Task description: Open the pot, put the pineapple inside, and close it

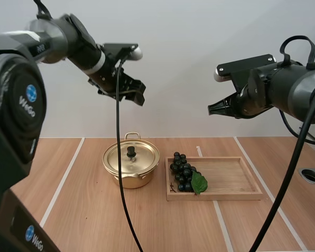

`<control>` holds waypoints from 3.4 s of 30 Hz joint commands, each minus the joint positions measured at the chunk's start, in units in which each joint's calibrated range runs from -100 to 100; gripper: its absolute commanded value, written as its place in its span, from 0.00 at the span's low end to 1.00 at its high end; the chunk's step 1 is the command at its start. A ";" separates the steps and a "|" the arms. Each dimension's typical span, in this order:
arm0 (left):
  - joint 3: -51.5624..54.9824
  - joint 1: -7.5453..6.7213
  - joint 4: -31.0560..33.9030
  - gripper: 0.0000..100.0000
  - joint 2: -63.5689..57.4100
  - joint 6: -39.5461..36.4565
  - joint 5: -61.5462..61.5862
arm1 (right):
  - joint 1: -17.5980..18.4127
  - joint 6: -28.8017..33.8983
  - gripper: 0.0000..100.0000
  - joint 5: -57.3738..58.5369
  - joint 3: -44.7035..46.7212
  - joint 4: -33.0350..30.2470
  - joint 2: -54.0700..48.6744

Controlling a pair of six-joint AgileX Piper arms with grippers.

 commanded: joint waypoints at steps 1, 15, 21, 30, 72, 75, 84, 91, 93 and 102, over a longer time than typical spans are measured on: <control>-2.76 -0.09 -0.14 1.00 -5.03 -0.83 2.14 | -0.31 0.10 0.00 -0.54 0.17 0.10 -0.80; -3.21 0.07 6.55 0.00 -29.14 -2.96 2.16 | -0.31 0.10 0.00 -5.38 0.32 3.52 -8.54; -3.06 0.07 6.82 0.00 -38.76 -5.01 -0.55 | -0.31 0.10 0.00 -5.58 0.32 2.08 -19.20; -2.97 0.07 10.82 0.00 -52.45 -11.41 -3.13 | -0.31 -1.10 0.00 -1.02 0.32 -1.40 -33.55; 54.18 1.74 30.55 0.00 -70.52 -24.31 -43.95 | -1.06 -14.17 0.00 7.49 16.91 17.61 -45.59; 57.13 1.74 30.55 0.00 -70.65 -24.20 -44.15 | -1.96 -14.17 0.00 -10.75 28.42 17.70 -46.81; 66.06 1.74 30.11 0.00 -70.28 -24.20 -49.63 | -2.04 -14.53 0.00 -27.87 46.83 17.59 -46.78; 72.74 1.74 30.11 0.00 -70.28 -24.20 -44.92 | -2.04 -14.53 0.00 -27.71 47.37 17.59 -46.78; 73.96 1.74 30.11 0.00 -70.28 -24.00 -45.90 | -2.04 -14.53 0.00 -27.71 47.37 17.59 -46.78; 75.68 1.74 29.44 0.00 -70.28 -24.00 -46.74 | -2.04 -14.43 0.00 -27.71 47.37 17.59 -46.78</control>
